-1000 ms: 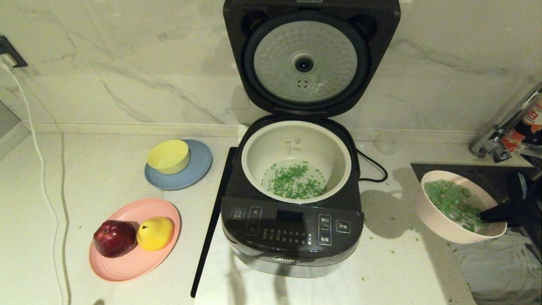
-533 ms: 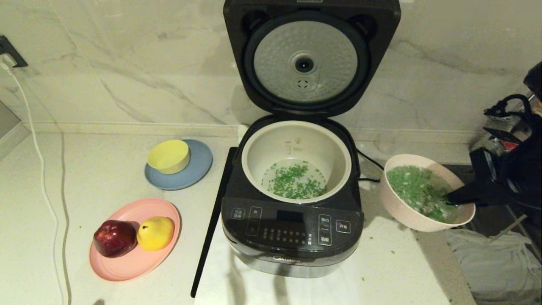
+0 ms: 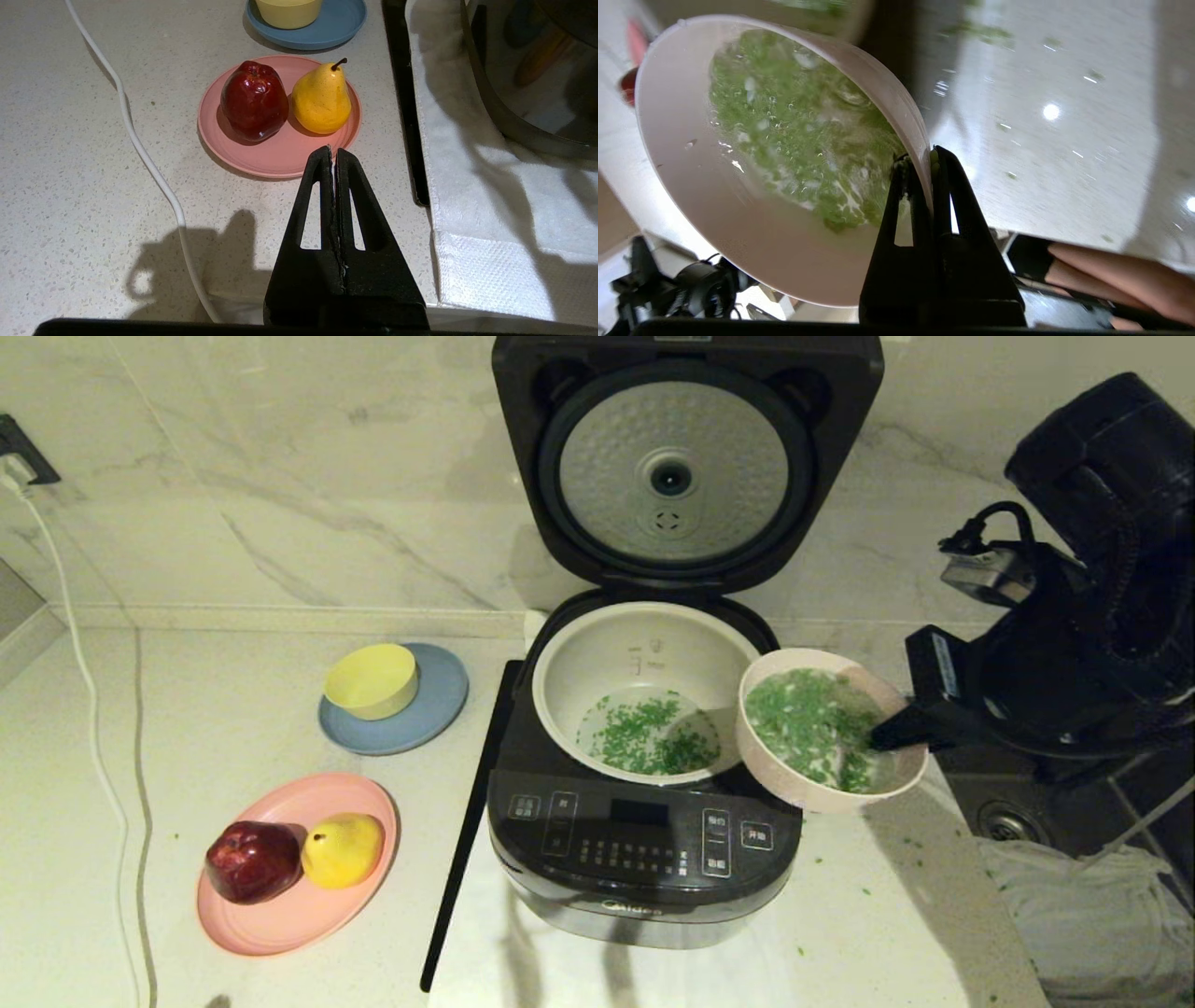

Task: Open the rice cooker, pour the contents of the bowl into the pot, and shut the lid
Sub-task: Pour the water from the bowl into the rice cooker

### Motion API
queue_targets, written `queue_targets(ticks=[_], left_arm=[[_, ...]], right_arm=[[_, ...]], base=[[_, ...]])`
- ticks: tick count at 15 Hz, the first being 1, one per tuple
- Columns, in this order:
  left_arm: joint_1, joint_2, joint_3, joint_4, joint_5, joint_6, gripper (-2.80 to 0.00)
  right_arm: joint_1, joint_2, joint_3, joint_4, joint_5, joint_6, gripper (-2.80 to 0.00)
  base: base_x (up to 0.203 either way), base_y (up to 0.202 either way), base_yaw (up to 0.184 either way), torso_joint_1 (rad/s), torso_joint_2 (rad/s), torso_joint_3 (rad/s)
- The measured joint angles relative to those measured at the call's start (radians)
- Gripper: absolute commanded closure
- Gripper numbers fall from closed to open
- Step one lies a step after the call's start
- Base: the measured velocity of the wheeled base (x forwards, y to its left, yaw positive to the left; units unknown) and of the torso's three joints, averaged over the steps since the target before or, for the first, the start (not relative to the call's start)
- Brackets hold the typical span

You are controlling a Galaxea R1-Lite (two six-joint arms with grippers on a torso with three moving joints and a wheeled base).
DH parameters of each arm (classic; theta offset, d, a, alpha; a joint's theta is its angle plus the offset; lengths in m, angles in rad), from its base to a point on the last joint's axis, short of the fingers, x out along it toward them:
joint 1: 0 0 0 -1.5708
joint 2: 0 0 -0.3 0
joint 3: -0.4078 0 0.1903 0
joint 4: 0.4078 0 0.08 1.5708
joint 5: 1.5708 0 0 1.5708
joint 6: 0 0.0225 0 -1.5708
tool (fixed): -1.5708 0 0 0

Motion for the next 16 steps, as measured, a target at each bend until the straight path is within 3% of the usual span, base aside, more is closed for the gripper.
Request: queue_targets(ticks=[7,12,16], left_arm=[[0.000,0.000,0.000,0.000,0.000,0.000,0.00],[0.000,0.000,0.000,0.000,0.000,0.000,0.00],[0.000,0.000,0.000,0.000,0.000,0.000,0.00]], right_arm=[[0.153,0.141,-0.181,-0.016,-0.109,0.036,0.00],[0.230,0.214,-0.195,-0.117,-0.141,0.037,0.00],[0.264,0.264,-0.197,-0.174,-0.227,0.037,0.00]], base=[[0.000,0.000,0.000,0.000,0.00,0.000],[0.000,0.000,0.000,0.000,0.00,0.000],[0.000,0.000,0.000,0.000,0.00,0.000]])
